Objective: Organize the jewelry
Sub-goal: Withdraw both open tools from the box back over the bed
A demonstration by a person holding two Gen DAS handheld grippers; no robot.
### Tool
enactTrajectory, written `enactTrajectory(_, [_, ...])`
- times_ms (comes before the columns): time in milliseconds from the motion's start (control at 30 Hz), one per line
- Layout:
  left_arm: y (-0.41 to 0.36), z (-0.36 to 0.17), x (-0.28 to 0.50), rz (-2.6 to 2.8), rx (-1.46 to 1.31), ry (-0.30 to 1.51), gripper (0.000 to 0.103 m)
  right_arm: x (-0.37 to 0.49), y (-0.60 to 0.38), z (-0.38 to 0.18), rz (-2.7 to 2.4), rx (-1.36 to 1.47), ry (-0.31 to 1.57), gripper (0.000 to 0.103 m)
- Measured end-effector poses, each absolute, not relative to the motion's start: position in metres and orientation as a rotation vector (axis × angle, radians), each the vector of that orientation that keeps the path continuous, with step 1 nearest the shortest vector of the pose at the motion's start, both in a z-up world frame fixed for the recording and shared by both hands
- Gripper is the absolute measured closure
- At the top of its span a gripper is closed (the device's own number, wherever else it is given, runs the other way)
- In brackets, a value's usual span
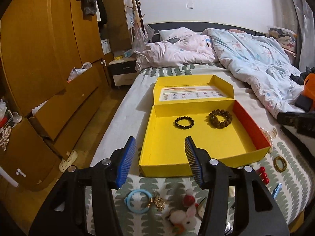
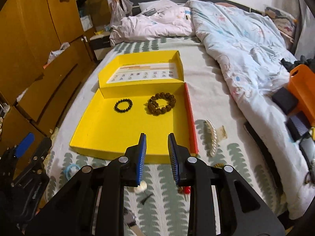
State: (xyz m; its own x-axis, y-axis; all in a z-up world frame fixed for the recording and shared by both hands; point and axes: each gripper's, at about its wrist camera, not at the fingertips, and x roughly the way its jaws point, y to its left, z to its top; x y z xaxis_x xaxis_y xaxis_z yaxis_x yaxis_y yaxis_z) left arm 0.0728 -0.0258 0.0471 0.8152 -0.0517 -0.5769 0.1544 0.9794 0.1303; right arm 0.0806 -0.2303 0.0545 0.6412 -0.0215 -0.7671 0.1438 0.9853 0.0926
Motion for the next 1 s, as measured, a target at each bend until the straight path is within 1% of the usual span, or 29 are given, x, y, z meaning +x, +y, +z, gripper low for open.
enactTrajectory(100, [-0.029, 0.040, 0.068, -0.126, 0.180, 0.612, 0.051, 0.072, -0.222, 0.065, -0.093, 0.130, 0.874, 0.070])
enactTrajectory(167, [-0.032, 0.036, 0.064, -0.131, 0.194, 0.616, 0.051, 0.063, -0.216, 0.077, -0.095, 0.130, 0.846, 0.062])
enactTrajectory(267, [-0.035, 0.030, 0.059, -0.139, 0.215, 0.617, 0.051, 0.049, -0.205, 0.094, -0.105, 0.098, 0.823, 0.054])
enactTrajectory(367, [-0.037, 0.021, 0.053, -0.144, 0.241, 0.619, 0.047, 0.033, -0.193, 0.106, -0.098, 0.090, 0.828, 0.050])
enactTrajectory(500, [-0.037, 0.011, 0.053, -0.158, 0.253, 0.662, 0.047, 0.016, -0.173, 0.118, -0.050, 0.073, 0.807, 0.046])
enactTrajectory(633, [-0.032, 0.004, 0.054, -0.140, 0.255, 0.684, 0.046, -0.003, -0.146, 0.129, 0.012, 0.030, 0.758, 0.038])
enactTrajectory(800, [-0.025, -0.004, 0.057, -0.129, 0.243, 0.725, 0.045, -0.013, -0.130, 0.130, 0.062, 0.010, 0.753, 0.036])
enactTrajectory(1000, [-0.020, -0.007, 0.055, -0.110, 0.241, 0.726, 0.045, -0.015, -0.137, 0.128, 0.060, 0.027, 0.763, 0.036])
